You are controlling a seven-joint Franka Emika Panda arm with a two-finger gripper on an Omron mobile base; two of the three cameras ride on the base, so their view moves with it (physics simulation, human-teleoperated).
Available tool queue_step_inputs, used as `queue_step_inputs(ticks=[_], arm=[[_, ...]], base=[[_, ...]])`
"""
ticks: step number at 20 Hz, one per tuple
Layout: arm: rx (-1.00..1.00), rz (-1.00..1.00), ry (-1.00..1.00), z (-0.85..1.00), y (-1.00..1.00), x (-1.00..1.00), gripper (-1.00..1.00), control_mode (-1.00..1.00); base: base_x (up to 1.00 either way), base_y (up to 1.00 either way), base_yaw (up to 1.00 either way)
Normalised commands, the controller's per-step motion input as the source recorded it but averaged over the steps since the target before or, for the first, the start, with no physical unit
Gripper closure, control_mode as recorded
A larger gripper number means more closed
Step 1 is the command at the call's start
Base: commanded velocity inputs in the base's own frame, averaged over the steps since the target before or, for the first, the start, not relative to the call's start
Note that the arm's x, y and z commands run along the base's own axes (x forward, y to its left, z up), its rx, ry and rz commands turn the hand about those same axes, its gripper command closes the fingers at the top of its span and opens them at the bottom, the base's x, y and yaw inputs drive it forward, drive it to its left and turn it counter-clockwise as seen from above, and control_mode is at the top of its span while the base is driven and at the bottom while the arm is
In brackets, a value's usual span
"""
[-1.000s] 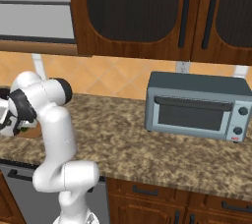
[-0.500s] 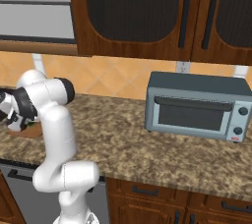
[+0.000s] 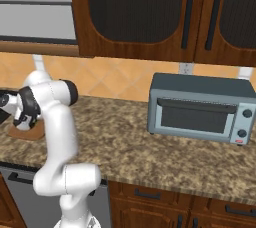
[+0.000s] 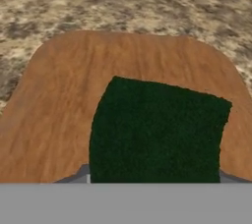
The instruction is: Pick up the sponge from the counter and clean the cutting board by briefly scrubbing or pressing down on the cutting board. Once finished, release the sponge.
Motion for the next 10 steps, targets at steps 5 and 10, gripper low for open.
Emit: queue_step_inputs(ticks=[5,10], arm=[[0.00,0.00,0.00,-0.14,-0.16,0.82,1.00,-1.00],[0.00,0.00,-0.02,-0.26,-0.12,0.78,1.00,-1.00]], base=[[0.00,0.00,0.00],[0.00,0.00,0.00]])
